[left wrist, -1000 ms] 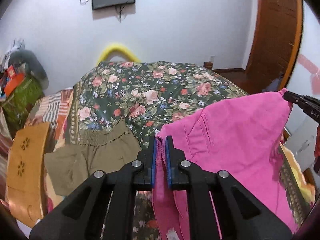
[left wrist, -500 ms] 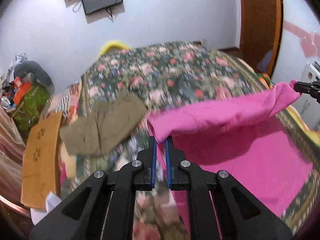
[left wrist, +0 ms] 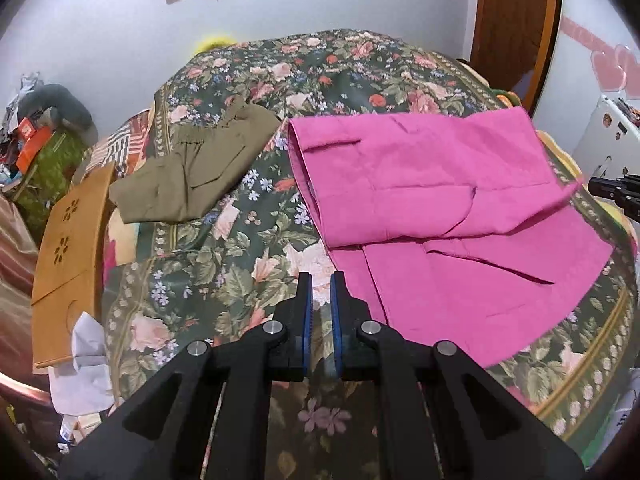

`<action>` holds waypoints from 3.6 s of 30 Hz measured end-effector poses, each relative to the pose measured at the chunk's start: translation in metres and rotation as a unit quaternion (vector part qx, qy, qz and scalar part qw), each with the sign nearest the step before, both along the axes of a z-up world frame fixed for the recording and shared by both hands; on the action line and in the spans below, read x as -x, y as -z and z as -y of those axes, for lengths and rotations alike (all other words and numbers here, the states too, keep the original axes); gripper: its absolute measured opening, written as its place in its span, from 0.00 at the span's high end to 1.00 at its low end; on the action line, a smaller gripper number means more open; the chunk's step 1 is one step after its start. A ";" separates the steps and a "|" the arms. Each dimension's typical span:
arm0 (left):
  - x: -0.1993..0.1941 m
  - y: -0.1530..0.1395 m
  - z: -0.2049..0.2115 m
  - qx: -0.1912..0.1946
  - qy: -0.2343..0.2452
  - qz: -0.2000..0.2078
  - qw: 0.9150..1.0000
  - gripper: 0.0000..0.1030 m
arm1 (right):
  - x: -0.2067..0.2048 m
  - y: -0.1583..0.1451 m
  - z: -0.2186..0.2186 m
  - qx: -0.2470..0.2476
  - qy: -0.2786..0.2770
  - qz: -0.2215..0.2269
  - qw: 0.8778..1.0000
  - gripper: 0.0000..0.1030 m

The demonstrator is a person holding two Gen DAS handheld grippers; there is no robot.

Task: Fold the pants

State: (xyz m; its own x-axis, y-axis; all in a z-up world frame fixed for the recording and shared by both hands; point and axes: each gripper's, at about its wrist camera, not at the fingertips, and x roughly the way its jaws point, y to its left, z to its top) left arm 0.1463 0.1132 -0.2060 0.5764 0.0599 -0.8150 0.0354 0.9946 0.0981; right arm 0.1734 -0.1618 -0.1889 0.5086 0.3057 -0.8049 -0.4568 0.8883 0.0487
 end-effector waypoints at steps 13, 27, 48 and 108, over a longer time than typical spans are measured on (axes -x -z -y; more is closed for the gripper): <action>-0.017 -0.025 0.029 -0.007 0.014 0.008 1.000 0.24 | 0.019 -0.013 -0.073 0.028 -0.129 0.033 0.991 0.42; -0.041 0.017 0.083 -0.098 0.119 -0.011 0.988 0.24 | -0.029 0.025 -0.100 -0.012 -0.135 -0.032 0.990 0.91; -0.018 -0.025 0.120 -0.066 0.165 0.014 0.984 0.94 | 0.011 -0.028 -0.063 -0.055 -0.119 0.022 0.991 0.96; -0.005 -0.007 0.045 0.087 0.026 -0.047 0.995 0.81 | 0.035 0.033 0.030 -0.093 0.044 -0.091 0.990 0.65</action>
State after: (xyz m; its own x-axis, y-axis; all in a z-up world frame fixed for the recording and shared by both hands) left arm 0.1514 0.0685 -0.1993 0.4954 -0.1143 -0.8611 0.0877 0.9928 -0.0813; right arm 0.1383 -0.1916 -0.2221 0.3908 0.4188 -0.8197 -0.3467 0.8919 0.2904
